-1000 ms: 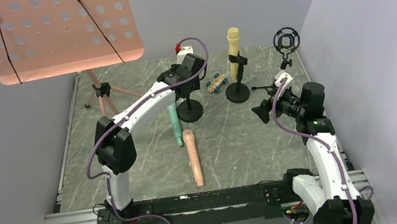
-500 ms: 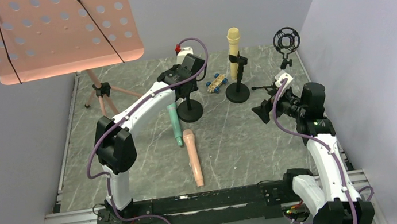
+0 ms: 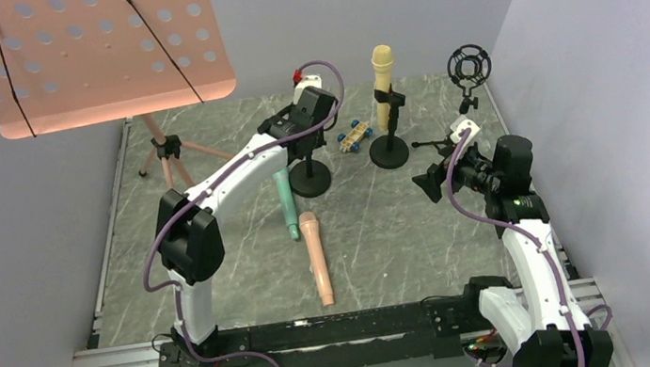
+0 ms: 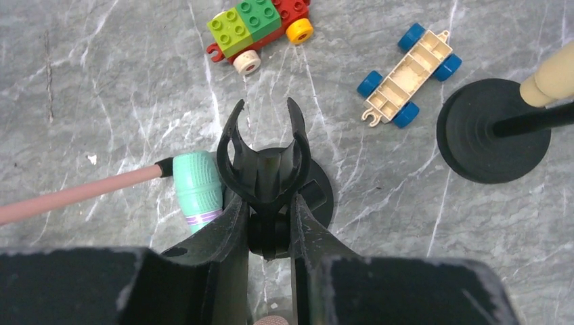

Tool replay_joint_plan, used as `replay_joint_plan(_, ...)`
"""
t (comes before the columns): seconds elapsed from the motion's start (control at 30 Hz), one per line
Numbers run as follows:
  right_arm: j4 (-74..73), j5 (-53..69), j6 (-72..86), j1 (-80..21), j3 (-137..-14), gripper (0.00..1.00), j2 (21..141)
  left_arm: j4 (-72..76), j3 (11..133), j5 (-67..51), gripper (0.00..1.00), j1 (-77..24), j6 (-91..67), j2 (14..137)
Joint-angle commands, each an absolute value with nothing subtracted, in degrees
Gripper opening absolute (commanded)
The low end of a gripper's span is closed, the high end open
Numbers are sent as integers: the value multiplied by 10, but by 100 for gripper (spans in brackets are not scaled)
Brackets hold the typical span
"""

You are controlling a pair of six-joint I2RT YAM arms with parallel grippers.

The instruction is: Attach the microphones to the stand

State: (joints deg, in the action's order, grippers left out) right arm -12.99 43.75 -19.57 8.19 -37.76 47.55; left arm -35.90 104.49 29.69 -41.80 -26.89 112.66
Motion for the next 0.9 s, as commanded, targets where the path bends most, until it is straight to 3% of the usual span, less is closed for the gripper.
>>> replay_joint_plan(0.0,-117,442,-204,84,-388,100,465,-267,1006,213,0,-424,-194,1064)
replay_joint_plan(0.3,-117,437,-206,83,-388,100,468,-161,921,-169,0,-425,56,972)
replay_joint_plan(0.57,-116,433,-206,84,-387,100,470,-376,1071,-429,0,-424,263,1059)
replay_joint_plan(0.87,-116,434,-208,84,-387,100,476,-410,1067,-547,0,-428,400,1079)
